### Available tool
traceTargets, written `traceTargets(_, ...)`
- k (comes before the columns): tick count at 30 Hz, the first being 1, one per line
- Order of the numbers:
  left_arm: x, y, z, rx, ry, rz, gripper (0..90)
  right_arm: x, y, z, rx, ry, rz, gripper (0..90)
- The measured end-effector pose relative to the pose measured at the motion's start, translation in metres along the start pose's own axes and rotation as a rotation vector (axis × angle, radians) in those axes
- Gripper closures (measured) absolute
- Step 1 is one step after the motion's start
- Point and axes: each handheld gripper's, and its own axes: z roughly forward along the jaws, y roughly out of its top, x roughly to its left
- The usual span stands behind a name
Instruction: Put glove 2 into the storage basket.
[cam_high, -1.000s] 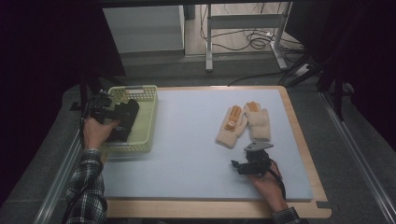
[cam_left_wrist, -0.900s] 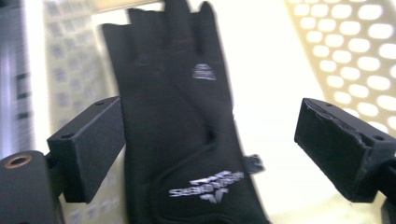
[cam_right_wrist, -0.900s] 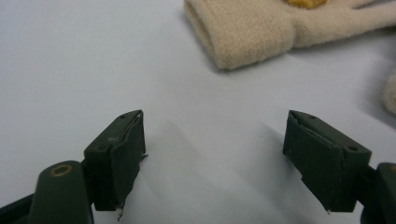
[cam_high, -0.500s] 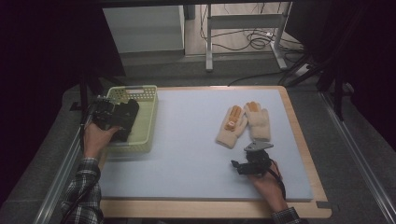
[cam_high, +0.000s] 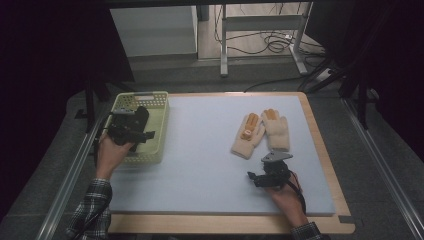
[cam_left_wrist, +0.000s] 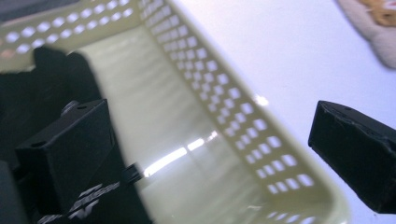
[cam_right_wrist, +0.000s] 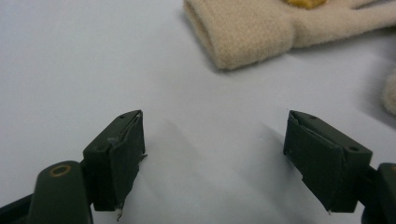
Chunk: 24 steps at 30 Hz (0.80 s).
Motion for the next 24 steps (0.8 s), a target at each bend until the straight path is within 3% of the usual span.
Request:
traceTargets(12,-0.046,0.006,0.009,-0.025,-0.028,0.116,0.4,0.0,0.0,0.0,0.0,-0.001,0.0,20.2)
traceTargets(24,-0.099,0.001,0.02,-0.058,-0.135,0.2,0.4,0.0,0.0,0.0,0.001,-0.001,0.0,20.1)
